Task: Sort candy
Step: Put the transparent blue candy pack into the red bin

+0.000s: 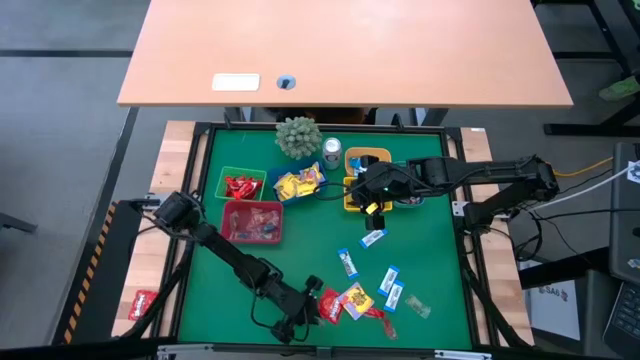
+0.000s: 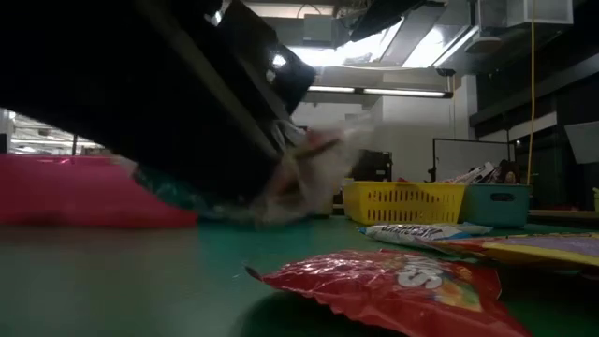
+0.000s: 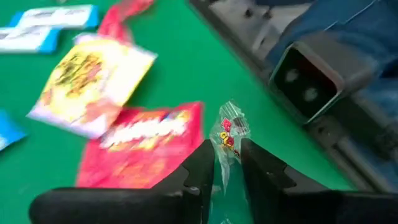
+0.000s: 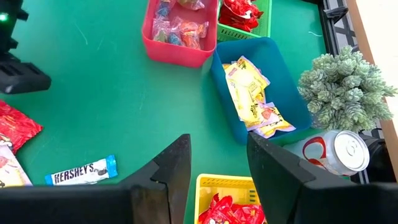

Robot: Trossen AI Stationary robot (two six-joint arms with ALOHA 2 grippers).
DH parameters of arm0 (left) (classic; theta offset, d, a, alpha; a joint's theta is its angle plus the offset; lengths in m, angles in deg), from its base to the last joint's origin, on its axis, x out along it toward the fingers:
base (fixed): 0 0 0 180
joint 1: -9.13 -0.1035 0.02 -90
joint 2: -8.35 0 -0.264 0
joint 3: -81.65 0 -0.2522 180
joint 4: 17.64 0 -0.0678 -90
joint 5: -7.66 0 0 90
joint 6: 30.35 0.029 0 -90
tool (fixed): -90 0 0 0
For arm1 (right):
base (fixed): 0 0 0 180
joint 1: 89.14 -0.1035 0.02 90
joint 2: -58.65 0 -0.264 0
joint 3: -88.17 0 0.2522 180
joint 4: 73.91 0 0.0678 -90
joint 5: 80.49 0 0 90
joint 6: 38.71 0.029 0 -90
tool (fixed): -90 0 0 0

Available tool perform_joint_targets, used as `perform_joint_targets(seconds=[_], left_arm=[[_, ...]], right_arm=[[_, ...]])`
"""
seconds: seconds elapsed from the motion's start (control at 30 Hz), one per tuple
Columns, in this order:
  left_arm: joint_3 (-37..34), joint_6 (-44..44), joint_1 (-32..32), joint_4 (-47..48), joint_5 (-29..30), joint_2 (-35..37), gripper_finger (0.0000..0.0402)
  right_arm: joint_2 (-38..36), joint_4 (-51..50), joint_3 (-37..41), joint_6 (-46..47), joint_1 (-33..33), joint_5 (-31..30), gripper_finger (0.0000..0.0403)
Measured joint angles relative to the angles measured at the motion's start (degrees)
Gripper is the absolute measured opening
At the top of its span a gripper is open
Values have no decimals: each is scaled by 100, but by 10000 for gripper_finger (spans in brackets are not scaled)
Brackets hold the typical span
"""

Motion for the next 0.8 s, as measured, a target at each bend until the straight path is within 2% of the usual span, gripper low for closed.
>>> perform_joint_targets(seconds=[0.27, 0.47, 0.63, 0.8], left_arm=[[-2, 21, -58, 1133, 907, 777, 64], [8, 27, -294, 1776, 1438, 1759, 64], [7, -2, -558, 2991, 1621, 2708, 64], [9, -579, -832, 4705, 2033, 3426, 64]], right_arm=[[0, -1, 0, 1, 0, 14, 154], [0, 0, 0, 4, 2, 418, 154], [0, -11, 0, 5, 0, 645, 154], [0, -99, 0, 5, 0, 645, 154]])
